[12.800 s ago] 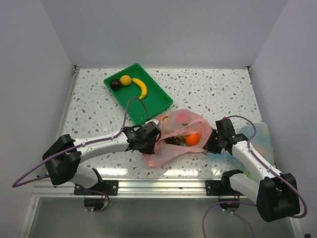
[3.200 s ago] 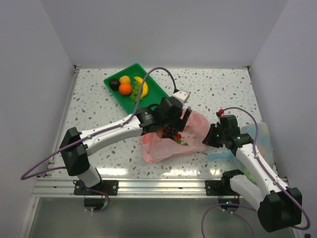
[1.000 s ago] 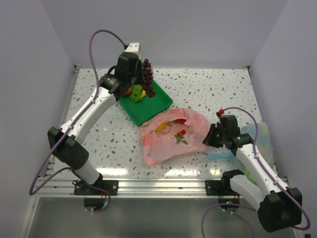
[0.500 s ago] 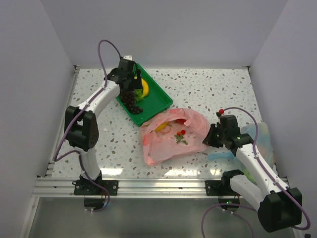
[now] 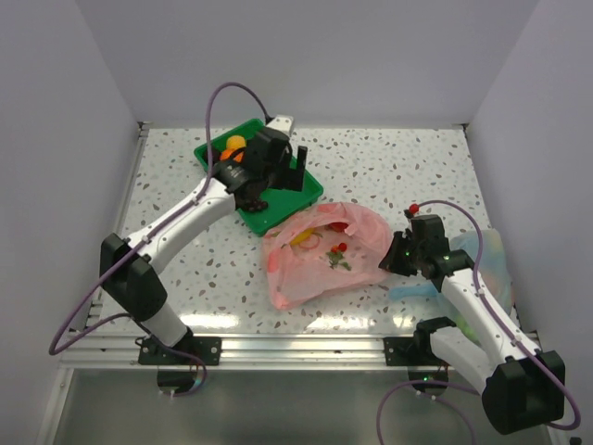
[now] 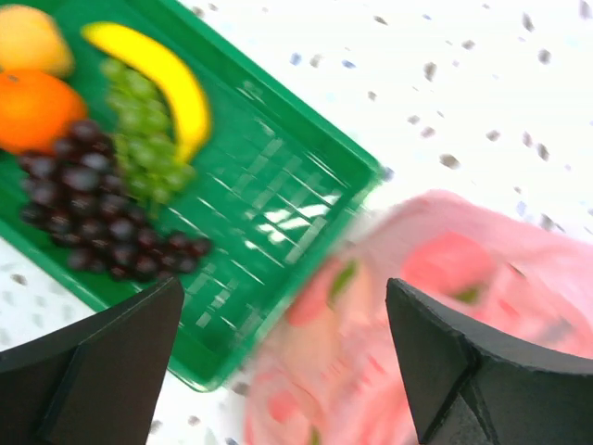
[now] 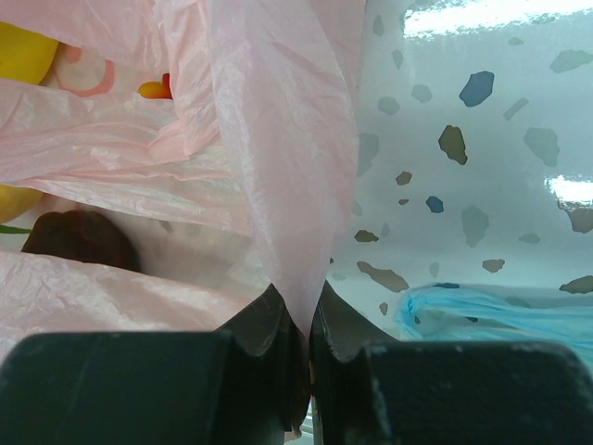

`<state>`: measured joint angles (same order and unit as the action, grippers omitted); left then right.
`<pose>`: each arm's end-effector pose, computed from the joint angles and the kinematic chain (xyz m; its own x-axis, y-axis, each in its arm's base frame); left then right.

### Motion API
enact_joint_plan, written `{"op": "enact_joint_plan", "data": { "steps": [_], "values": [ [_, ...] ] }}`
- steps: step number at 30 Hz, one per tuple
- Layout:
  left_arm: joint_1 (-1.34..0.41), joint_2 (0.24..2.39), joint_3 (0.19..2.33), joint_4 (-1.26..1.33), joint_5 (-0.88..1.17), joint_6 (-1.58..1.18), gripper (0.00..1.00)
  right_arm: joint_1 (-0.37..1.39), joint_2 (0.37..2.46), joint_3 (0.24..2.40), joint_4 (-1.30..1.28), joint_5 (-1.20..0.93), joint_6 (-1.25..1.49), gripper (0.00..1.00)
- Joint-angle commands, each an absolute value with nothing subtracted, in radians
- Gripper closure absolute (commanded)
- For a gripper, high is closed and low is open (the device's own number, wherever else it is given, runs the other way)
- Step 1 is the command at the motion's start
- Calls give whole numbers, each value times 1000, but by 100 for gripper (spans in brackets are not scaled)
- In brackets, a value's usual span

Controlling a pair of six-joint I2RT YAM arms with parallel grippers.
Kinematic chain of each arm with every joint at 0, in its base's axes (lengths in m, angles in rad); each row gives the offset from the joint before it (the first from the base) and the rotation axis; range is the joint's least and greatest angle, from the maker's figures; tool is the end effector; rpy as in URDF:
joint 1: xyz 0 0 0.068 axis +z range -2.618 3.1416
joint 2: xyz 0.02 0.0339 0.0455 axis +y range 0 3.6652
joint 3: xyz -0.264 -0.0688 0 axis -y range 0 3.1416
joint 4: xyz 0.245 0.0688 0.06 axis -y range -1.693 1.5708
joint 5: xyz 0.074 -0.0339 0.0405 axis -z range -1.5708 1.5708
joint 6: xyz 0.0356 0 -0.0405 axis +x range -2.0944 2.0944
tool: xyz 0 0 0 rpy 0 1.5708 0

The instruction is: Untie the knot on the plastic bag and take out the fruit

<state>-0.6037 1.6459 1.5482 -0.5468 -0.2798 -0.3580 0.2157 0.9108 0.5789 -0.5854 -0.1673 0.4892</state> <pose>0.3151 -0.2054 0.3476 -0.5907 -0.0017 -0.8069 0.1675 0.9780 -0.1247 0.1703 0.0434 0.2123 -0.8302 0.2924 -0.4745 0.0909 0.9109 0.4024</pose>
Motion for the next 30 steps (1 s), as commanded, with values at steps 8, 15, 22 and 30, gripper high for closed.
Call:
{"op": "enact_joint_plan", "data": {
  "steps": [8, 15, 22, 30],
  "values": [
    [-946, 1575, 1531, -753, -256, -622, 25, 218, 902, 589, -554, -156, 483, 89],
    [-1080, 1747, 1572, -738, -281, -586, 30, 218, 894, 581, -546, -170, 489, 89],
    [-1078, 1914, 1605, -723, -481, -395, 29, 218, 885, 575, -542, -173, 489, 89],
    [-1040, 1954, 1470, -483, -687, -140, 24, 218, 888, 572, -538, -178, 491, 89]
  ]
}}
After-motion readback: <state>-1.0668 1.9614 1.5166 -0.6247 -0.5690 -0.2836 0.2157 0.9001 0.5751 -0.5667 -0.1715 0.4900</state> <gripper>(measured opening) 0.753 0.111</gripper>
